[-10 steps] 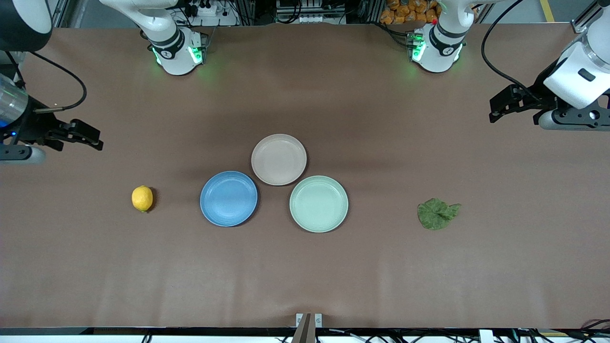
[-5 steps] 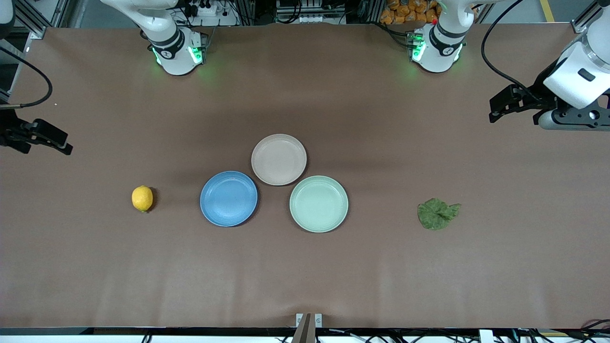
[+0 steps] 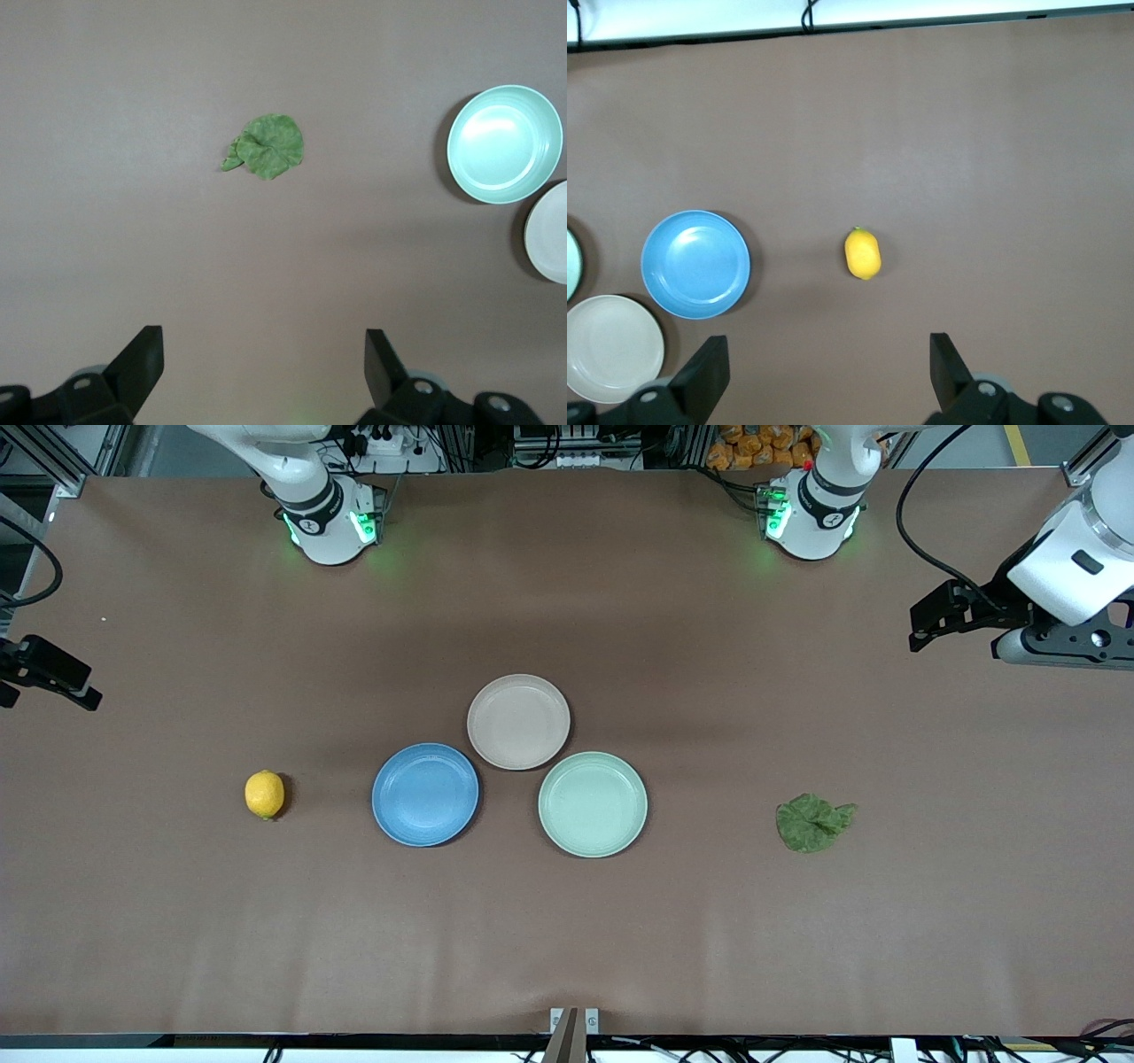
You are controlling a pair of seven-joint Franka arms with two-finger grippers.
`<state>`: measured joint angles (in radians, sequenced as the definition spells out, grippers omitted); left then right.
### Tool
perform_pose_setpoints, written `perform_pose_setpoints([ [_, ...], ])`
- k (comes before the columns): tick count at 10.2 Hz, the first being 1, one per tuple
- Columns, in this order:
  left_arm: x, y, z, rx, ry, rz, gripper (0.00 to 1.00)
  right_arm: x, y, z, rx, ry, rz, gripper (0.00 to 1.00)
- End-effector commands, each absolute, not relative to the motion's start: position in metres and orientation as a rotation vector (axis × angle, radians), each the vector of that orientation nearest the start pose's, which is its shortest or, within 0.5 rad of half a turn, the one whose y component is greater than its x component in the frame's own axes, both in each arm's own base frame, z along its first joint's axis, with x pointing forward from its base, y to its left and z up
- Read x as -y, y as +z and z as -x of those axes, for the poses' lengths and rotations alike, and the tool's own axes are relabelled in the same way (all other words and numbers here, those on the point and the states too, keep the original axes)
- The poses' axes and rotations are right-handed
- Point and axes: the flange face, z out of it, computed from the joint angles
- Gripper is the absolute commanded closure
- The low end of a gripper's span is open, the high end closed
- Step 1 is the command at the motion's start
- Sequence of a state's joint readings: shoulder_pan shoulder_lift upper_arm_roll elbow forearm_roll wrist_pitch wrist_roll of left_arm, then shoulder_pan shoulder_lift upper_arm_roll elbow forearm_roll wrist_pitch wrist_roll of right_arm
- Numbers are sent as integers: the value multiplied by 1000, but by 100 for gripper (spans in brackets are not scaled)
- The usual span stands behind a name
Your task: Pick lemon and lettuce from blue and beige plates
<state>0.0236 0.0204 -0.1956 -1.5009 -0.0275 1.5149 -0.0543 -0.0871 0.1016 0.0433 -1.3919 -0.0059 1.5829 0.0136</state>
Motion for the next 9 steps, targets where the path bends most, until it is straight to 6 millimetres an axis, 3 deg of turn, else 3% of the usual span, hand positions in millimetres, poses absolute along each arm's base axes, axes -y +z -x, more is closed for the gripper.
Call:
perform_pose_setpoints([
  [1,93,645,-547,-245,24,3171,0,23,648,-583,-54,-39,3174,0],
  [3,92,642,-549,-240,26,3132,0,18,636,-577,-44,87,3165,0],
  [5,94,642,-549,-224,24,3124,0,18,635,-578,-44,87,3163,0],
  [7,99,647,-548,-31,8,3139,0,18,635,-578,-44,90,3163,0],
  [9,97,650,-548,-40,-1,3140,0,18,635,-578,-44,90,3163,0],
])
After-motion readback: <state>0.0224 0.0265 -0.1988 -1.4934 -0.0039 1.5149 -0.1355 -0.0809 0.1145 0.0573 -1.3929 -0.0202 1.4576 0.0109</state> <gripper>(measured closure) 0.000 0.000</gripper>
